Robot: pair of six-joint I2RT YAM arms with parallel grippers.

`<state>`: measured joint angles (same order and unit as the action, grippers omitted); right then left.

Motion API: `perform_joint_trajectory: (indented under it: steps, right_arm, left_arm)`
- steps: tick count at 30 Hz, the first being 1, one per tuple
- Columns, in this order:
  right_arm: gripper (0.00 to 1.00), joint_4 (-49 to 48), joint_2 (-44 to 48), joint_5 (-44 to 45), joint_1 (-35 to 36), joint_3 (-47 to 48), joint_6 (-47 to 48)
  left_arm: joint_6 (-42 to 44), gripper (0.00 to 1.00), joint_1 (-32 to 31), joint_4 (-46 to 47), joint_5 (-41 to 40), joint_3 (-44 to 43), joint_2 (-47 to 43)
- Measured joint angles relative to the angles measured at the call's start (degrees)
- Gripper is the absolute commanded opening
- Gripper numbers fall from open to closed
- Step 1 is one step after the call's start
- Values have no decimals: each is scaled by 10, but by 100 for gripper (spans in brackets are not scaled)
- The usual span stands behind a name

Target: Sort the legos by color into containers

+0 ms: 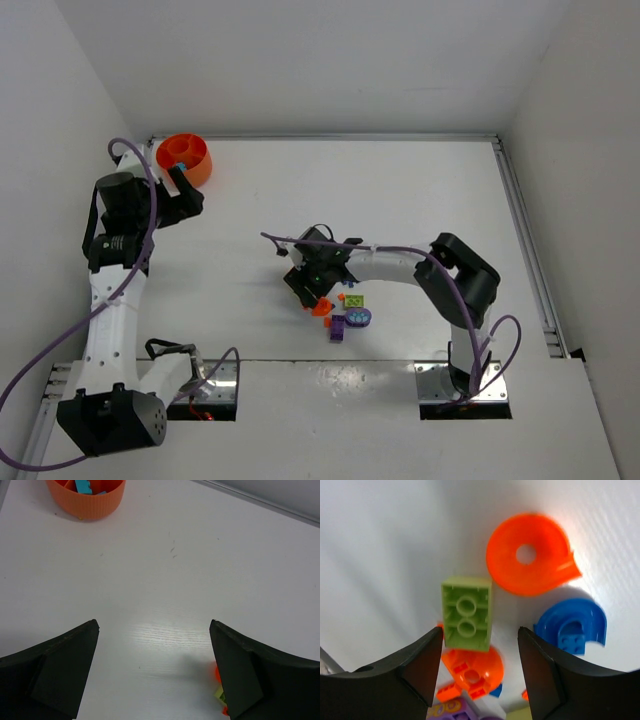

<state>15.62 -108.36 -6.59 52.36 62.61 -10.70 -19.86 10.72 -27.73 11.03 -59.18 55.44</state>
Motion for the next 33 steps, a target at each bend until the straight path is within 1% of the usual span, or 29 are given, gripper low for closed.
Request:
perform_joint_trajectory:
  steps: [4,8,9,11,12,15,18,22,25,29,33]
  right_arm:
    - [61,-4,-24,0,0,31,2]
    - [49,-4,-32,0,0,40,4]
    - [40,-4,-34,1,0,42,5]
    - [35,-4,-36,0,0,42,8]
    - [29,-5,-36,0,0,42,7]
    - [17,-9,-34,-1,-1,40,8]
    - [13,-12,-17,-7,-1,19,18]
    - [11,8,24,-38,-5,3,41]
    - [11,16,66,-70,-5,16,62]
    - [9,26,108,-105,-5,78,87]
    - [9,24,108,-120,-5,150,100]
  left_arm:
    - [0,99,0,3,9,5,-2]
    - [0,99,2,4,14,14,-9]
    - [0,99,2,5,16,15,-9]
    - [0,99,2,6,19,18,-9]
    - [0,99,2,7,20,19,-9]
    - [5,99,2,8,33,21,-9]
    - [26,99,2,10,78,28,-10]
    - [41,97,2,17,170,68,-16]
    - [39,92,2,17,225,97,-13]
    - [20,85,2,24,293,121,2]
    - [-6,82,1,43,356,129,29]
